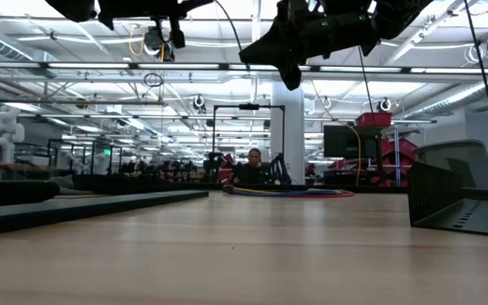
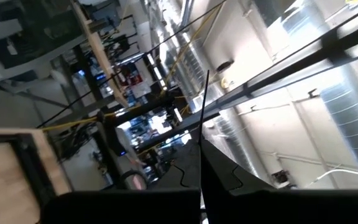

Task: Ziptie cables

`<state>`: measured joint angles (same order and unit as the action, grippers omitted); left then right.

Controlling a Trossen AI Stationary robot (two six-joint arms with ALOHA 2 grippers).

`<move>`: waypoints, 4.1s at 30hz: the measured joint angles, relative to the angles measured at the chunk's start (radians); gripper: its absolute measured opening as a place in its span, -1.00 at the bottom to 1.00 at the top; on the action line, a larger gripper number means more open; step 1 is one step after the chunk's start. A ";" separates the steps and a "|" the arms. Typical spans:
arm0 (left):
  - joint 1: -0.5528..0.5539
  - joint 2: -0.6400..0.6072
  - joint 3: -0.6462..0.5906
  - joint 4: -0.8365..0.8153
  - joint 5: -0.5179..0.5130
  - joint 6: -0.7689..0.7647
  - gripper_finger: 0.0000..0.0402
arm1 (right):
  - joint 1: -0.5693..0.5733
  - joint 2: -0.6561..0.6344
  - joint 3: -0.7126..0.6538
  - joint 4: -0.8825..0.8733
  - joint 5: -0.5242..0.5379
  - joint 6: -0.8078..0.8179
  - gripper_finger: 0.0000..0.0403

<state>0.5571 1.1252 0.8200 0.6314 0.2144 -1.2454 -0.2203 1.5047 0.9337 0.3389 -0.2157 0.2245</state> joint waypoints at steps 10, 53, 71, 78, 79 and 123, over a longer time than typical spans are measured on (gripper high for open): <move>0.000 -0.012 0.000 0.002 -0.007 -0.006 -1.00 | 0.000 0.000 0.000 -0.001 -0.023 0.000 -0.81; 0.000 -0.023 0.000 -0.014 -0.014 -0.006 -1.00 | 0.000 0.000 0.000 0.000 -0.027 -0.005 -0.81; 0.042 -0.048 0.000 -0.017 -0.016 0.021 -1.00 | -0.003 0.000 -0.001 -0.051 -0.027 -0.028 -0.81; 0.052 -0.068 0.000 -0.052 -0.011 0.027 -1.00 | -0.017 -0.002 -0.001 -0.051 -0.058 -0.017 -0.81; 0.052 -0.069 0.000 -0.053 -0.008 0.028 -1.00 | -0.021 -0.002 -0.001 -0.051 -0.063 -0.011 -0.81; 0.003 -0.049 0.000 -0.045 -0.050 0.056 -1.00 | -0.020 0.001 -0.001 0.046 -0.105 0.105 -0.81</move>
<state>0.5602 1.0760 0.8204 0.5861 0.1643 -1.1892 -0.2401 1.5055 0.9329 0.3853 -0.3203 0.3294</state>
